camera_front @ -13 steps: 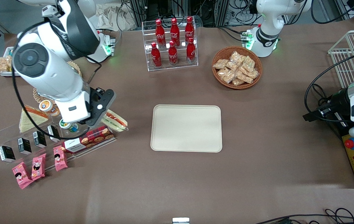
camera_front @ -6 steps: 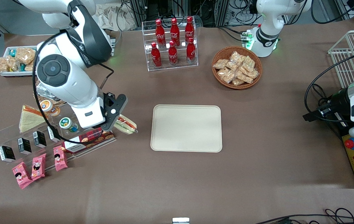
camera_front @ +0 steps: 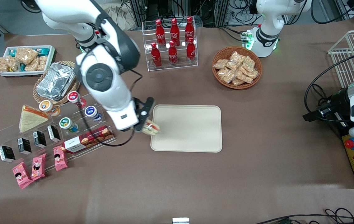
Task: Place sandwich on tray
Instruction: 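Carry the held sandwich over the cream tray with the right gripper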
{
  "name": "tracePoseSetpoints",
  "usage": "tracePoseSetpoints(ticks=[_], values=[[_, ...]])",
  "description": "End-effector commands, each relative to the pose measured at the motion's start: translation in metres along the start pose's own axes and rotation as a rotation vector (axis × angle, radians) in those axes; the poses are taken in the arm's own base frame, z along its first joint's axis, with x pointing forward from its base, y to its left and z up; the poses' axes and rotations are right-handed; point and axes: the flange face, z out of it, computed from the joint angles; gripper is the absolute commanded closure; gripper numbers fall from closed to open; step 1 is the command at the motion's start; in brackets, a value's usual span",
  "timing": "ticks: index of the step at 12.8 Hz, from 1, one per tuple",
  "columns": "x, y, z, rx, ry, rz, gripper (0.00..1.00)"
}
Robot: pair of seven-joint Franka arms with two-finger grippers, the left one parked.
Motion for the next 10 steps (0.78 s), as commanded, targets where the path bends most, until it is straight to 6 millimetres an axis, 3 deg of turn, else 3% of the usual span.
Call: tracePoseSetpoints(ticks=[1, 3, 6, 10], values=[[0.049, -0.031, 0.038, -0.029, 0.036, -0.063, 0.73], [0.076, -0.05, 0.074, -0.042, 0.058, -0.098, 0.73], [0.1, -0.069, 0.125, -0.049, 0.067, -0.109, 0.73], [0.106, -0.061, 0.165, -0.089, 0.08, -0.102, 0.73]])
